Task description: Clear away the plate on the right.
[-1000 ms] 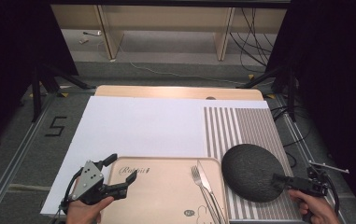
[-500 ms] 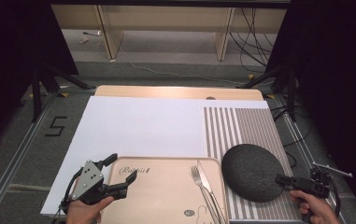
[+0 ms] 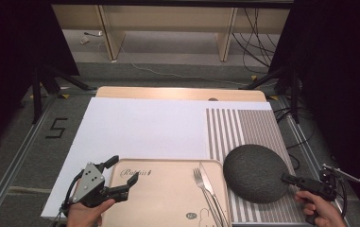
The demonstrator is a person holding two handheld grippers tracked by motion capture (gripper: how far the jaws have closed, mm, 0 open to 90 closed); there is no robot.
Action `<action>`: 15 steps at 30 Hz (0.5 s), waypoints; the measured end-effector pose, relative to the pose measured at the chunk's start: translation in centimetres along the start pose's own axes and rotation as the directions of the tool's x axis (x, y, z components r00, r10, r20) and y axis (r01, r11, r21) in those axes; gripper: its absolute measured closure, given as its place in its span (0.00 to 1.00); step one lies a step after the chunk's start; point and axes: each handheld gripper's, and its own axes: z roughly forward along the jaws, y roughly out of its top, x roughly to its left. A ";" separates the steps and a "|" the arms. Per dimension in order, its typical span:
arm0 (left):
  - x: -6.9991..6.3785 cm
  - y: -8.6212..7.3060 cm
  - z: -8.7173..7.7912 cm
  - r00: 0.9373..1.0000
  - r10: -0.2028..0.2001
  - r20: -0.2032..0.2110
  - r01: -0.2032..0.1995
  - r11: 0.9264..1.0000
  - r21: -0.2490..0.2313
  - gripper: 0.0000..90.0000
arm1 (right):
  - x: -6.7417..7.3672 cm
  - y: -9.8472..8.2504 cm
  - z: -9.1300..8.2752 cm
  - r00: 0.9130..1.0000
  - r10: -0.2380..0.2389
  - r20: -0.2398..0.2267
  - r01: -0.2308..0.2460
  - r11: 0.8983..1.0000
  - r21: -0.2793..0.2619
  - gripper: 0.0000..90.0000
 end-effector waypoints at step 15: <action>0.0 0.0 0.0 1.000 -0.002 0.000 0.002 1.000 -0.003 0.19 | 0.6 0.2 -1.0 0.997 0.029 -0.065 -0.034 0.997 -0.075 0.97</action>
